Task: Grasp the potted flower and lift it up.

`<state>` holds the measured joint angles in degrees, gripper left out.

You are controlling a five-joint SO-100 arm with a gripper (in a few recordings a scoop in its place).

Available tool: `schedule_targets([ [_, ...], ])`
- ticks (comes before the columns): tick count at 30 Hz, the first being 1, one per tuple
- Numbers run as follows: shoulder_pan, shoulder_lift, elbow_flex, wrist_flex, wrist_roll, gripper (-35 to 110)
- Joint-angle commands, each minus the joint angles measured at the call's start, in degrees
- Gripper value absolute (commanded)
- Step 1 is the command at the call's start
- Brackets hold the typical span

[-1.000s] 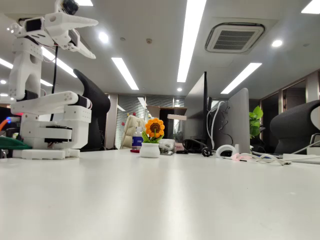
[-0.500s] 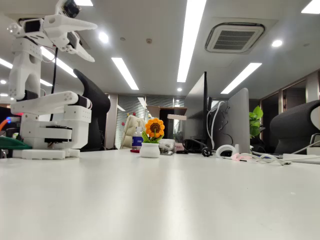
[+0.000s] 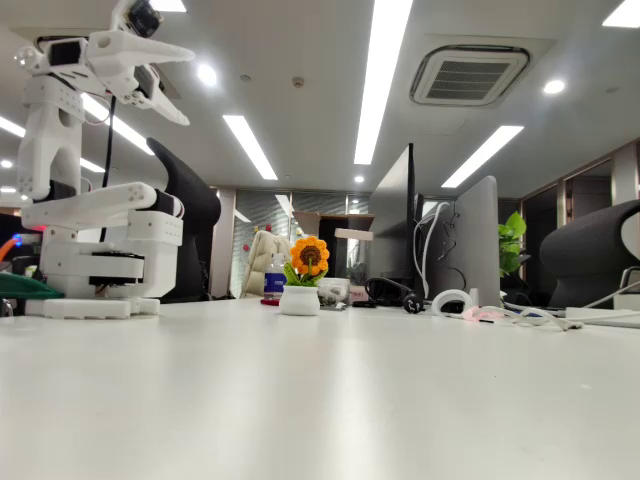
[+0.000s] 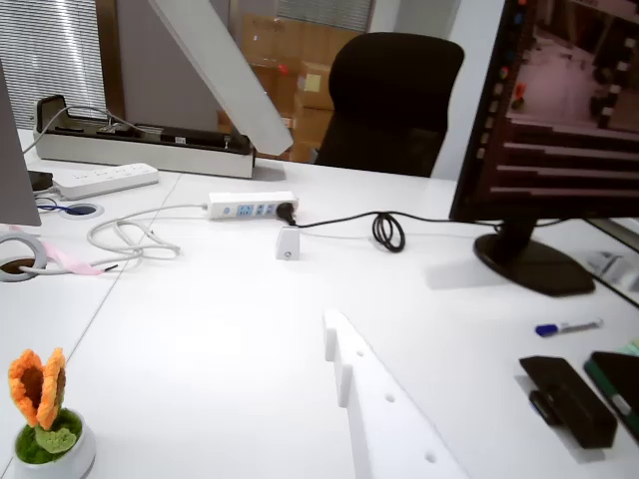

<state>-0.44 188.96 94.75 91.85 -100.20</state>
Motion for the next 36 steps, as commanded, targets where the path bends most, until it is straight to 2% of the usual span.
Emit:
schedule_targets([
  [1,0.18,0.18,0.88,0.35,0.62,76],
  [8,-2.64,0.18,1.32,1.49,0.70,76],
  [23,-18.19,0.09,0.88,2.64,1.49,76],
  [36,-23.99,0.26,1.76,3.25,1.32,76],
])
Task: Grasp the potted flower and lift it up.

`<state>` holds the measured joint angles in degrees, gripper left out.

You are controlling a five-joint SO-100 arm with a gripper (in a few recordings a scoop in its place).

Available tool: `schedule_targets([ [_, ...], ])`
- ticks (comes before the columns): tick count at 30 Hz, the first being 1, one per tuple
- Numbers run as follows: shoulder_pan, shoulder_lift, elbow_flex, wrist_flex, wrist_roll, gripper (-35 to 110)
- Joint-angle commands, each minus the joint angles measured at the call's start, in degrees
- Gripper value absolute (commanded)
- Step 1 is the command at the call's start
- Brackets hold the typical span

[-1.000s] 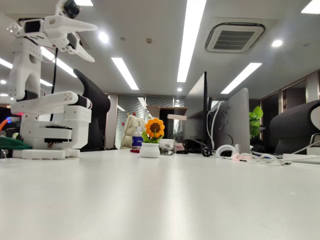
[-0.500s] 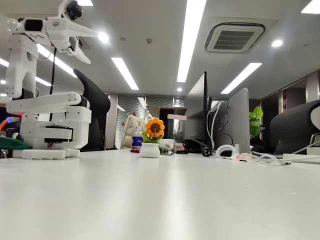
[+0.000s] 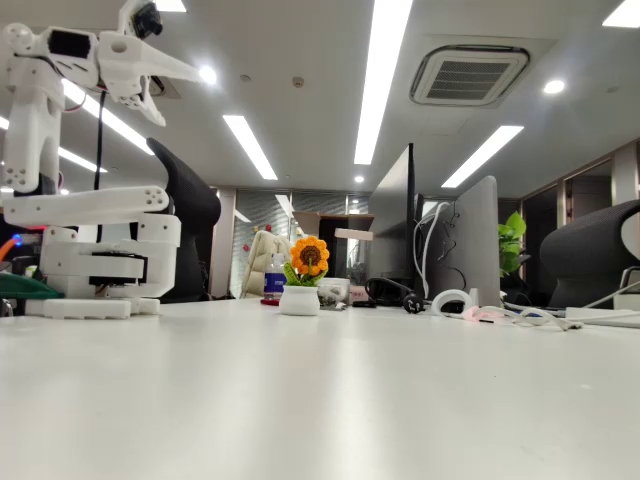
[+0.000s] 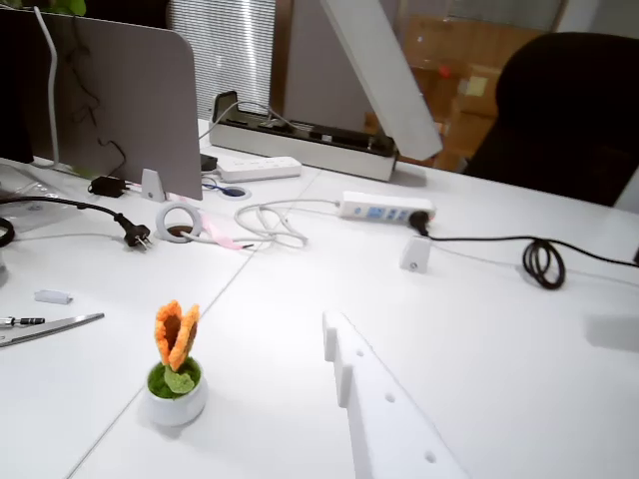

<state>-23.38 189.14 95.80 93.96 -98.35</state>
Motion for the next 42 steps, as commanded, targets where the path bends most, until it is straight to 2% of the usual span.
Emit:
schedule_targets([
  [1,-1.05,0.09,0.62,1.49,-0.53,76],
  [25,-0.79,-0.18,0.18,4.92,-0.44,76],
  [42,-5.54,-27.07,-1.49,0.53,-0.70,76],
])
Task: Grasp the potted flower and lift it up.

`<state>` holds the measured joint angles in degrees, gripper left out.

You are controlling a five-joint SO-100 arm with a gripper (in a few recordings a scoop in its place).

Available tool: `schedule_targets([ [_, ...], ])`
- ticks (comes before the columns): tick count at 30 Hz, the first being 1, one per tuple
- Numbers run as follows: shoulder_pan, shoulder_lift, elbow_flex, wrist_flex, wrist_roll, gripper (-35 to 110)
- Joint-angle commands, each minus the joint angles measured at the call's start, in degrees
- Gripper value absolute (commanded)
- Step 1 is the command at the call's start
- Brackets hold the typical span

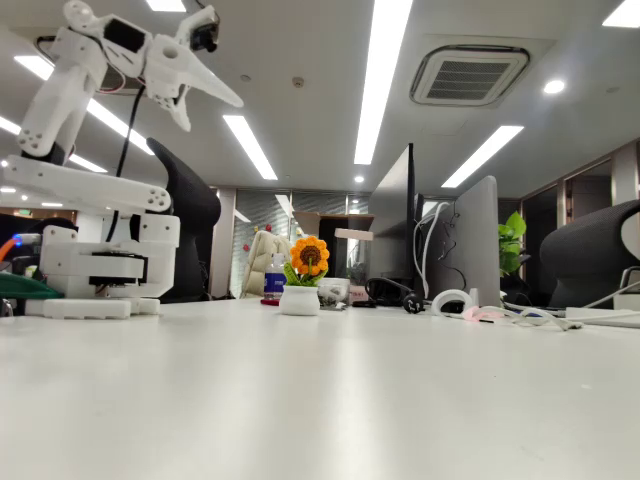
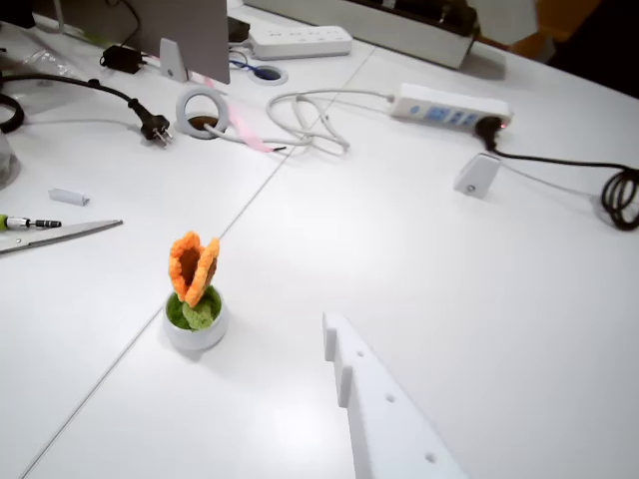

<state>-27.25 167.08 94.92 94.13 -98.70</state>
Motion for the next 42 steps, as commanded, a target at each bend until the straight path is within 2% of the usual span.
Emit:
schedule_targets([
  [1,-1.76,-7.38,-1.05,0.35,0.00,76],
  [7,-2.20,-22.59,-6.33,-0.53,1.58,76],
  [26,-5.98,-53.09,-12.13,-5.62,5.45,76],
  [42,-7.73,-67.32,-12.57,-8.09,6.06,76],
])
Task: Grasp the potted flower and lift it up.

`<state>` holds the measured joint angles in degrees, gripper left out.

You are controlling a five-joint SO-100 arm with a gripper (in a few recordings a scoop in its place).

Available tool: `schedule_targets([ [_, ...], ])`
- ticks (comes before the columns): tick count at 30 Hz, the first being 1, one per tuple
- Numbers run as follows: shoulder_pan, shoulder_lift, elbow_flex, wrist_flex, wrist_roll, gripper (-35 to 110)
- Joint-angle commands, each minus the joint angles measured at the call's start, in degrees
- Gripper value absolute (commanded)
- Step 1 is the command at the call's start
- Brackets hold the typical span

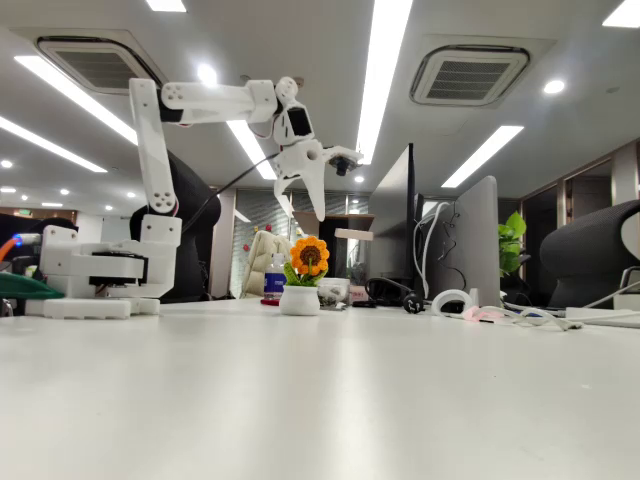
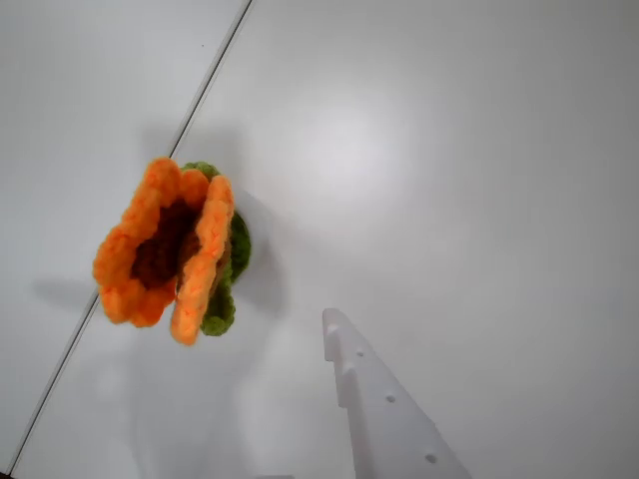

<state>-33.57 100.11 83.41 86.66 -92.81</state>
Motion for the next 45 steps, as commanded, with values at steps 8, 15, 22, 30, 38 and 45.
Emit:
schedule_targets([
  [8,-2.55,-5.10,-0.44,-1.58,0.88,76],
  [15,-2.37,-6.94,2.90,-3.52,1.32,76],
  [22,-2.20,-10.28,4.04,-5.62,2.02,76],
  [30,-2.55,-12.57,4.04,-7.21,2.11,76],
  [38,-2.81,-12.57,3.96,-7.65,2.11,76],
  [45,-3.16,-12.57,3.87,-7.65,2.11,76],
])
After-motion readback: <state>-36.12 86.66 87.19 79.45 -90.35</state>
